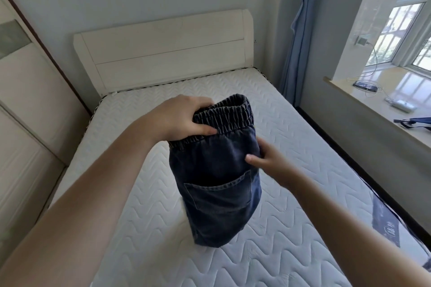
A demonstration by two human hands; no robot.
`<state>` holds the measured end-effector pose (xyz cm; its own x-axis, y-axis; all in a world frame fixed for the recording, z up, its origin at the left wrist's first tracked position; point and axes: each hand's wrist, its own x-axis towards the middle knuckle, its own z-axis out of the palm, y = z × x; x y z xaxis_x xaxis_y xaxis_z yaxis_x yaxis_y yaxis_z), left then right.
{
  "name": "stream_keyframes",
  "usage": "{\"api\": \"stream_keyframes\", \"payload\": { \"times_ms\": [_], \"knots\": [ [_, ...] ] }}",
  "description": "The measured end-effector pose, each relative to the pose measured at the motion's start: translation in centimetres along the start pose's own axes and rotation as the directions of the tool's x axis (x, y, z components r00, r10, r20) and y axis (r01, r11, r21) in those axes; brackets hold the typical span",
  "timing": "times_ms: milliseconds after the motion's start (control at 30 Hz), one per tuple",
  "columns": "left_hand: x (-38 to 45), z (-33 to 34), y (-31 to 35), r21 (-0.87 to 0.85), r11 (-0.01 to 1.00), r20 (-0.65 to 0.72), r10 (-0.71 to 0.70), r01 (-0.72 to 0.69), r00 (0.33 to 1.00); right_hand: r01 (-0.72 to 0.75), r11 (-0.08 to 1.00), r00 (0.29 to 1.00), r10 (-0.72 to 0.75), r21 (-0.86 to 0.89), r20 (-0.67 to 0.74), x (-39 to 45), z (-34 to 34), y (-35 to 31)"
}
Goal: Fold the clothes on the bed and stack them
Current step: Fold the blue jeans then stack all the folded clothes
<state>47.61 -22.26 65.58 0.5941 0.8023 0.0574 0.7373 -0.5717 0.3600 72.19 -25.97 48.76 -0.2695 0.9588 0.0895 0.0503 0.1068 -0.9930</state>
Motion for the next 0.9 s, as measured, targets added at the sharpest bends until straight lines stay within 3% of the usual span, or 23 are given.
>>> {"api": "stream_keyframes", "payload": {
  "times_ms": [100,200,267,433,533,633,733,900],
  "knots": [
    [0.3,-0.1,0.0,-0.019,1.0,-0.015,-0.014,0.014,1.0,-0.294,0.955,0.951,0.297,0.051,-0.087,-1.8,-1.0,6.5],
    [0.3,-0.4,0.2,-0.066,0.998,-0.029,-0.016,0.014,0.999,-0.574,0.74,0.72,0.66,0.35,-0.214,-3.6,-1.6,12.4],
    [0.1,-0.7,0.5,-0.078,0.997,-0.036,-0.011,0.008,0.999,-0.649,0.652,0.642,0.746,0.393,-0.178,-4.6,-1.7,15.4],
    [-0.3,-1.3,0.6,-0.115,0.993,-0.058,-0.028,0.021,0.998,-0.625,0.683,0.73,0.683,0.378,-0.026,-4.6,0.1,17.1],
    [-0.8,-1.7,0.2,-0.148,0.989,-0.071,-0.04,0.029,0.997,-0.562,0.722,0.78,0.625,0.403,-0.033,-3.1,0.9,16.5],
    [-1.4,-2.5,-0.1,-0.145,0.989,-0.106,-0.056,0.04,0.993,-0.556,0.74,0.771,0.629,0.379,-0.097,-1.6,1.3,16.0],
    [-1.8,-3.5,-0.2,-0.134,0.99,-0.132,-0.063,0.045,0.989,-0.609,0.73,0.756,0.653,0.311,-0.052,-0.3,2.0,16.1],
    [-2.4,-5.1,-0.5,-0.112,0.992,-0.16,-0.076,0.058,0.984,-0.496,0.706,0.796,0.602,0.506,-0.06,2.2,3.4,14.6]
  ]
}}
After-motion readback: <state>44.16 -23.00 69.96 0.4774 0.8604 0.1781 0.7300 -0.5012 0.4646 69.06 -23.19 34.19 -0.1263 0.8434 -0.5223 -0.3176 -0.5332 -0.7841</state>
